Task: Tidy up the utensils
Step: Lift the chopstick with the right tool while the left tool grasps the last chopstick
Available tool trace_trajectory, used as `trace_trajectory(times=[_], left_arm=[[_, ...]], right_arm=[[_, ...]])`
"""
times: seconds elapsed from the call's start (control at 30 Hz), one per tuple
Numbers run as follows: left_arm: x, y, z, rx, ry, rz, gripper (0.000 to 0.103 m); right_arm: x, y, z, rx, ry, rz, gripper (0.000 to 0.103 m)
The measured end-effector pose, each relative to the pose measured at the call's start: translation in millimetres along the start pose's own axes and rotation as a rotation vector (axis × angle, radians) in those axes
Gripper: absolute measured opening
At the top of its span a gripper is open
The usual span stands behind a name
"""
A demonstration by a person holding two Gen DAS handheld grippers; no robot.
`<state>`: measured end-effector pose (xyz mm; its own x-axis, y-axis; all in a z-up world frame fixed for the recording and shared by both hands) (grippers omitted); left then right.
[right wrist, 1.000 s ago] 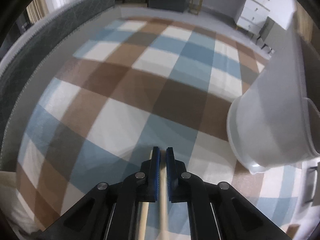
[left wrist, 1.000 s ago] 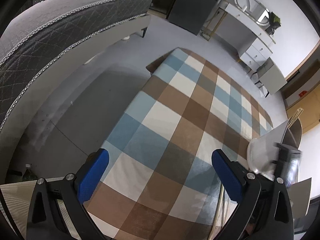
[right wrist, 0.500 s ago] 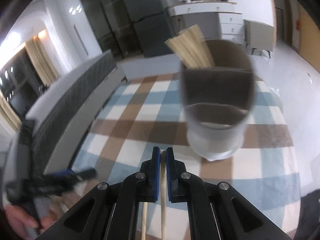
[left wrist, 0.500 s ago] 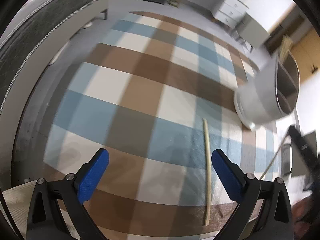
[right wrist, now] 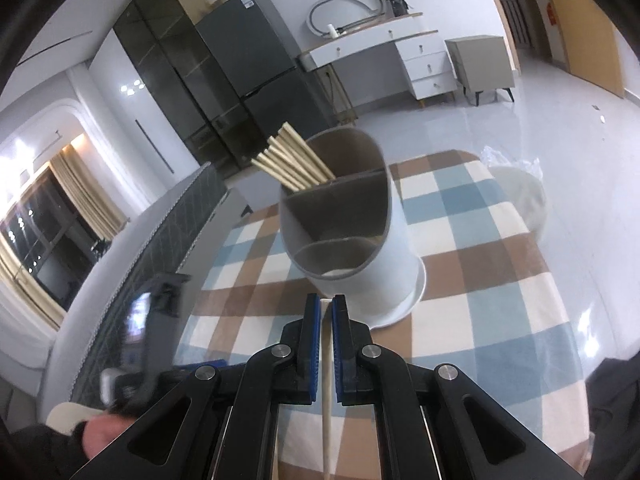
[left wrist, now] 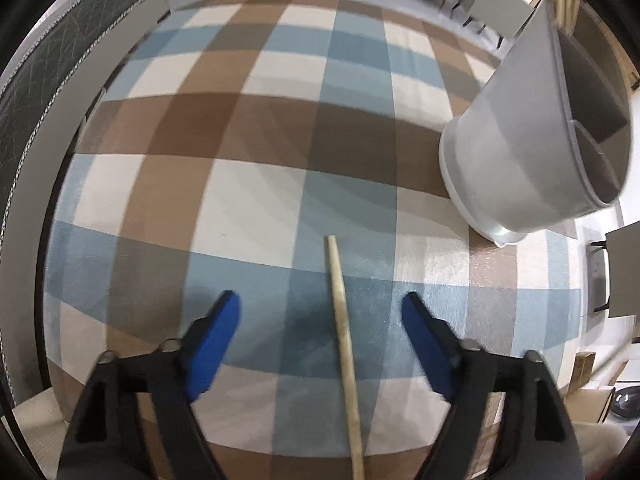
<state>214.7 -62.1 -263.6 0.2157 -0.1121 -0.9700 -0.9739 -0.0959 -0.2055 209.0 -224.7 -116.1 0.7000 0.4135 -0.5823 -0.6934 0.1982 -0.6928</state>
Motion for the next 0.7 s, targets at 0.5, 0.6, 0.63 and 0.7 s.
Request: trace_trajectory(times=[0.5, 0.6, 0.63, 0.7], left_arm=[[10.4, 6.3, -2.0, -0.006, -0.032, 0.059, 0.001], [-2.3, 7.1, -0.6, -0.033, 0.034, 0.02, 0.001], [-8.9, 7.6, -0.4, -0.03, 0.045, -0.003, 0.001], [-27.3, 7.3, -0.6, -0.012, 0.075, -0.069, 0.001]], right_arm=[[-19.6, -11.5, 5.2, -0.047, -0.011, -0.068, 0.005], [-21.9, -9.1, 3.6, -0.059, 0.001, -0.068, 0.005], [-23.6, -8.4, 4.3, -0.065, 0.004, -0.072, 0.005], [-26.0, -7.1, 6.0, -0.074, 0.009, -0.075, 0.005]])
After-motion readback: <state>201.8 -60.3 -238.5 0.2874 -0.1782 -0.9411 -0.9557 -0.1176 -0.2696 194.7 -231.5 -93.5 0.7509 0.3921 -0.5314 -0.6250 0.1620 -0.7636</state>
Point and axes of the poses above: each gripper's, at about its wrist camera, not at the fingertips, and x roughly the way its jaws point, z to its left, y to its underside, the point moved 10 cm from there along x, roughly the way its jaws point
